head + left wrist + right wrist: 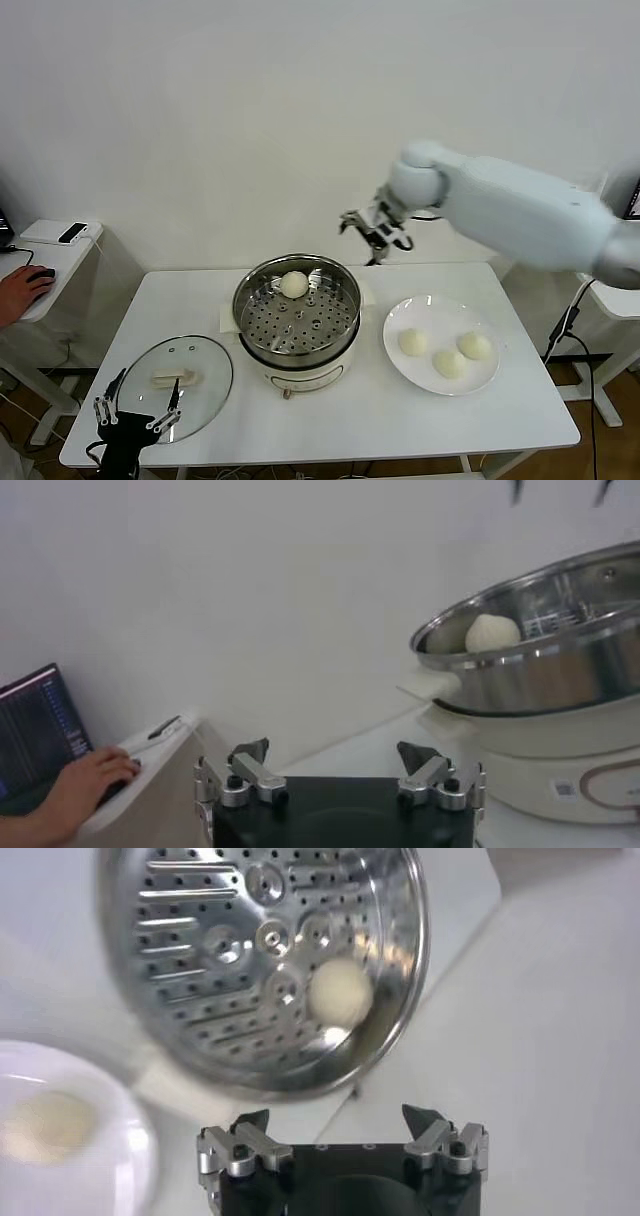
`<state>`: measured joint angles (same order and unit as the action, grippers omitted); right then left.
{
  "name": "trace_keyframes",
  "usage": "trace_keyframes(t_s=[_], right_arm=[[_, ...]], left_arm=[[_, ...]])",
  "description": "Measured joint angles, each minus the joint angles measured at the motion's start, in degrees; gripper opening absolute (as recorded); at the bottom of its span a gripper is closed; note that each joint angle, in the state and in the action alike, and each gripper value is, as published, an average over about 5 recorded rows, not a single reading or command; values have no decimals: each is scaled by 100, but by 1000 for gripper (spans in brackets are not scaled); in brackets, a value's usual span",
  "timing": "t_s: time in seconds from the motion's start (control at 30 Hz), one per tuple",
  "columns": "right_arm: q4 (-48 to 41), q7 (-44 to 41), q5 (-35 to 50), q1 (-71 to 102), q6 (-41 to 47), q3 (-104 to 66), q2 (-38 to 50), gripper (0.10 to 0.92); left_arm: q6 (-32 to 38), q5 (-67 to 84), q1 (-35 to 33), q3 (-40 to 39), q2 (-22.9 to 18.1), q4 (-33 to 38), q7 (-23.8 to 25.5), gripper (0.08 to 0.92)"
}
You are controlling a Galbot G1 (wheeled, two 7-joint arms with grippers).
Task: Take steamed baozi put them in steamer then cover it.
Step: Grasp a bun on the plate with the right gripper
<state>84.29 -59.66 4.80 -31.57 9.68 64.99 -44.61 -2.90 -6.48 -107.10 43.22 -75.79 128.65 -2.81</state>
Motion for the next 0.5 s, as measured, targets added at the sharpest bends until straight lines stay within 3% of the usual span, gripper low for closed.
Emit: trace_keyframes(t_s=[0.23,0.5], right_arm=[[431,-43,-149,655,330,-289,886,823],[390,7,-480,1636,474,-789,1142,823]], left_arm=[[-10,27,49,29,61,-17,1,823],[-13,15,45,68,53,-65,0,823]])
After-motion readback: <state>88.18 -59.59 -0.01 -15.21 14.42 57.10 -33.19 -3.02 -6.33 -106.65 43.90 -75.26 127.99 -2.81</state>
